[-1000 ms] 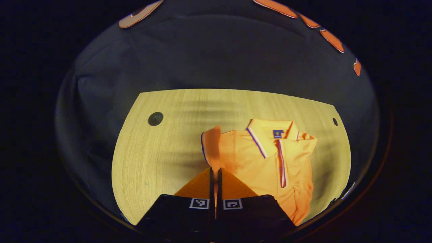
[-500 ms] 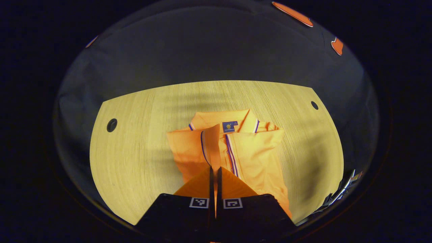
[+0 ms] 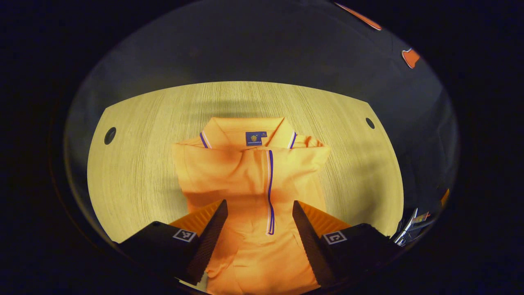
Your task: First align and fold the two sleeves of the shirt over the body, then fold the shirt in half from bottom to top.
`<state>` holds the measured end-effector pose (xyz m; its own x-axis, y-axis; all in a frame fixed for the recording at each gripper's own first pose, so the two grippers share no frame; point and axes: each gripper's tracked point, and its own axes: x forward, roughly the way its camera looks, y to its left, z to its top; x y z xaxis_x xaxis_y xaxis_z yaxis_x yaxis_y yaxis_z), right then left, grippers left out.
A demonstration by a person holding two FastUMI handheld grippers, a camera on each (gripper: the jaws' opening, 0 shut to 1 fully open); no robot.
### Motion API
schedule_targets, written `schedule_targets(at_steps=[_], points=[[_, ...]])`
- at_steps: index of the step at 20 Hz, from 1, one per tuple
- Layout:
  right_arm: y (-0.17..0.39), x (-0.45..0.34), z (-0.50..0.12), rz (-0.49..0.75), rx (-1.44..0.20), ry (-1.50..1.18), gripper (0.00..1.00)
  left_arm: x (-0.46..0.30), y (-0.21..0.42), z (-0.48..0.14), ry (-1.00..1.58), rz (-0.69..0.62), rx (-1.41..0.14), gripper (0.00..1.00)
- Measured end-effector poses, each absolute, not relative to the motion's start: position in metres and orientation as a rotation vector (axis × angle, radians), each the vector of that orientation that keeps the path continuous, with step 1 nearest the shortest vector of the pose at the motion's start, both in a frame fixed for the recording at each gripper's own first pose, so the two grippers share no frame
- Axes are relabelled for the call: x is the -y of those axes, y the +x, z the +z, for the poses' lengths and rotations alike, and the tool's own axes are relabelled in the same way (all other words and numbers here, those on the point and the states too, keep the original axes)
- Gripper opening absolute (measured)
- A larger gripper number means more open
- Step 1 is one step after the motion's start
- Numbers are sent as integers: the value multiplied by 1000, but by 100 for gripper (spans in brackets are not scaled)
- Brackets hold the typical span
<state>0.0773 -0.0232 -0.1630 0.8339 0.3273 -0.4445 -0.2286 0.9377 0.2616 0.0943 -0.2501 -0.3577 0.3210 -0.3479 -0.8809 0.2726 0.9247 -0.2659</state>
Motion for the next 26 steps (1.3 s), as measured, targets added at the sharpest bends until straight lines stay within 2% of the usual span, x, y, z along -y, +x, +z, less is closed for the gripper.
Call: schedule_targets(at_steps=[5,8,11,16,23,26], points=[[58,2,-177,286,-554,159,98,212,54,-310,-102,-426,-1068,97],[39,-22,-197,304,-612,112,98,168,12,-296,-31,-433,-1015,97],[1,-35,-224,318,-690,43,98,119,-34,-299,58,-403,-1016,97],[-70,-60,-282,359,-850,-74,98,83,-106,-294,13,-340,-1010,97],[-148,-61,-352,328,-1048,-158,99,70,-234,-353,54,-289,-1210,97],[-178,-59,-380,308,-1146,-167,99,77,-264,-372,16,-273,-1295,97]])
